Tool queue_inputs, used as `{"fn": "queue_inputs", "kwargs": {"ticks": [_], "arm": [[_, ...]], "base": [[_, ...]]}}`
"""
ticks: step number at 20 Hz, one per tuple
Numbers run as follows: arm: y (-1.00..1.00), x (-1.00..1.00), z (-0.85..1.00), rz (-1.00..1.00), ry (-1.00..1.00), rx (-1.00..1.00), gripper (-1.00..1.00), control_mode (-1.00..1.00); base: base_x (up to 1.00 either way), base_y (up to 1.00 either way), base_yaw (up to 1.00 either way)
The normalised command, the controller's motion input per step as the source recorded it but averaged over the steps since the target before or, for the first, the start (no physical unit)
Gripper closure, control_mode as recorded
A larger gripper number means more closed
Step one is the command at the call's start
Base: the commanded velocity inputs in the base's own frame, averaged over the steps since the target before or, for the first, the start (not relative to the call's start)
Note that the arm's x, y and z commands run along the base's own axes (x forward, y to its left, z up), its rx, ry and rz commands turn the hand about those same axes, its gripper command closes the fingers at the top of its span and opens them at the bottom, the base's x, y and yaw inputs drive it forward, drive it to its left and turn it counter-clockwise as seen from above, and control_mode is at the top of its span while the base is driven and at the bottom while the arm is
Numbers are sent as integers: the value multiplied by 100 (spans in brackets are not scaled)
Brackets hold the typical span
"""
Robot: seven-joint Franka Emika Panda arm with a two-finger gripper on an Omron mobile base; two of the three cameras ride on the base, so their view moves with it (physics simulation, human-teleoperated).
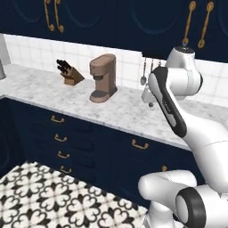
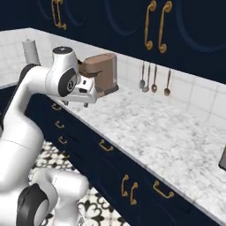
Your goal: Take a straw from the drawer in front and place it inside the glass cup on the dining counter.
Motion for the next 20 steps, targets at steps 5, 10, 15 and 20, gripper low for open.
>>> {"fn": "queue_inputs", "kwargs": {"ticks": [5,10,15,20], "arm": [[0,0,0,0,0,0,-100,100],[0,0,0,0,0,0,-100,100],[0,0,0,0,0,0,-100,100],[0,0,0,0,0,0,-100,100]], "base": [[-1,-73,59],[-14,-79,47],[-16,-74,36],[-15,-72,25]]}}
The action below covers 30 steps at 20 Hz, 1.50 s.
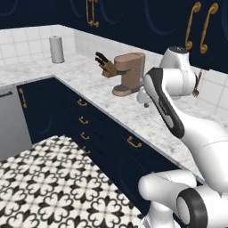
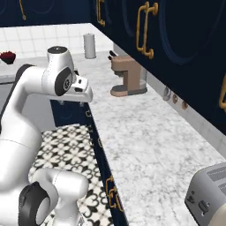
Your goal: Take a straw from the drawer in front and place it inside the glass cup on the dining counter.
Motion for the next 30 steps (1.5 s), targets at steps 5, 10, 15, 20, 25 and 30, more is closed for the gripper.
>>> {"fn": "queue_inputs", "kwargs": {"ticks": [5,10,15,20,25,30], "arm": [[-2,-2,0,4,0,-1,-100,-100],[87,0,-9,0,0,-22,-100,-100],[94,6,-53,-4,3,-42,-100,-100],[56,0,-85,-3,2,-48,-100,-100],[32,22,-94,0,3,-44,-100,-100],[3,40,-78,0,0,-35,-100,-100]], "base": [[-2,-12,4],[0,0,0],[0,0,0],[0,0,0],[0,0,0],[0,0,0]]}}
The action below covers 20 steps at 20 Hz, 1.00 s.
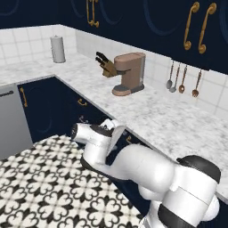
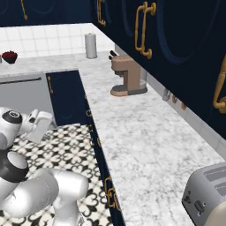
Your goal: Take a straw from the drawer in front and place it inside the glass cup on the dining counter.
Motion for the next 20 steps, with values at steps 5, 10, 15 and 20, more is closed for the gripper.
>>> {"fn": "queue_inputs", "kwargs": {"ticks": [5,10,15,20], "arm": [[-6,56,-62,-4,6,-30,-100,-100],[-17,40,-56,-7,1,-23,-100,-100],[-20,44,-52,-10,0,-14,-100,-100],[-10,49,-44,-10,-3,-9,-100,-100]], "base": [[0,0,0],[0,0,0],[0,0,0],[0,0,0]]}}
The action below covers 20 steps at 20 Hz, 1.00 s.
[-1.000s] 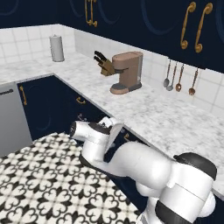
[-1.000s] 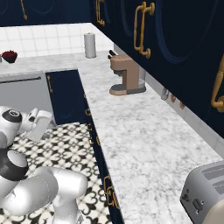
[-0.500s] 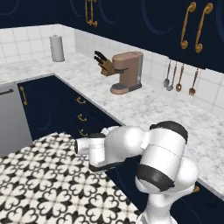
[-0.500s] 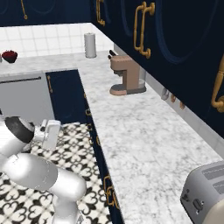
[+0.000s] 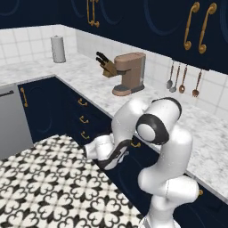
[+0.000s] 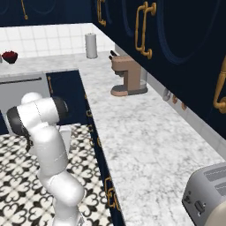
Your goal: Take a straw from the drawer in front and place it inside the glass cup on the dining counter.
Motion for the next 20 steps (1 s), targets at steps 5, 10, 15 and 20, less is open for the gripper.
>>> {"fn": "queue_inputs", "kwargs": {"ticks": [5,10,15,20], "arm": [[-7,46,-38,-12,-8,-8,-100,-100],[-6,33,-41,-12,-10,-9,-100,-100],[-14,41,-23,-11,-9,-3,-100,-100],[-33,37,-4,-5,-6,1,-100,-100]], "base": [[0,0,0],[0,0,0],[0,0,0],[0,0,0]]}}
